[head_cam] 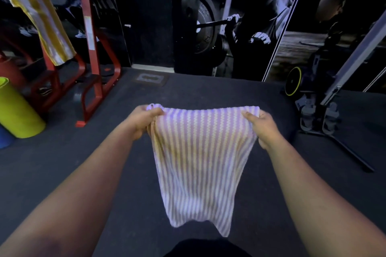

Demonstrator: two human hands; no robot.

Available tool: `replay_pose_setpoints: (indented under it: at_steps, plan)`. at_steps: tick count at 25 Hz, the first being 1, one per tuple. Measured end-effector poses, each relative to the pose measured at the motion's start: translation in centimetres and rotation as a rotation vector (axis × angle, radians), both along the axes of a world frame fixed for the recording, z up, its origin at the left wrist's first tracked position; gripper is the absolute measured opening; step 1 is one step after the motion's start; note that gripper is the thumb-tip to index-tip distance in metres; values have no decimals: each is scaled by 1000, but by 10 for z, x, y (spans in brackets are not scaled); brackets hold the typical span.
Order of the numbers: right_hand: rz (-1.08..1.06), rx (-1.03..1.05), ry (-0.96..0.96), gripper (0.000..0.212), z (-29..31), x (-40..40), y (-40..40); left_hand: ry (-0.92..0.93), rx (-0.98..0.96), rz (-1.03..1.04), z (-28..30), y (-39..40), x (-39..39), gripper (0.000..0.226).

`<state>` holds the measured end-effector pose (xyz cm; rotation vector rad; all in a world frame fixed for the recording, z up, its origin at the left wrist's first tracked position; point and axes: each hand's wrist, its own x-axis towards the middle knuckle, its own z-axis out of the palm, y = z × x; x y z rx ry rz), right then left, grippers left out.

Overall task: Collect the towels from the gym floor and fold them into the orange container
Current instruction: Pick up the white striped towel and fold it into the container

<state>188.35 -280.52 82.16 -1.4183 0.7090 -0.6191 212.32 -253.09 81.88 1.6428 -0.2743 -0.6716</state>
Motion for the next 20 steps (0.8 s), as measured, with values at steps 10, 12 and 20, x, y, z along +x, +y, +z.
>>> replay_pose_setpoints:
  at_steps: [10,12,20]
  plan:
    - [133,258,-174,19,-7,-6,-7,-71,11,-144,-11,3,2,33]
    - [308,220,-84,27,-7,-9,-13,-163,73,-114,-7,-2,0,27]
    - [89,-13,115,13,-21,-6,-20,-537,364,-142,-5,9,30,8]
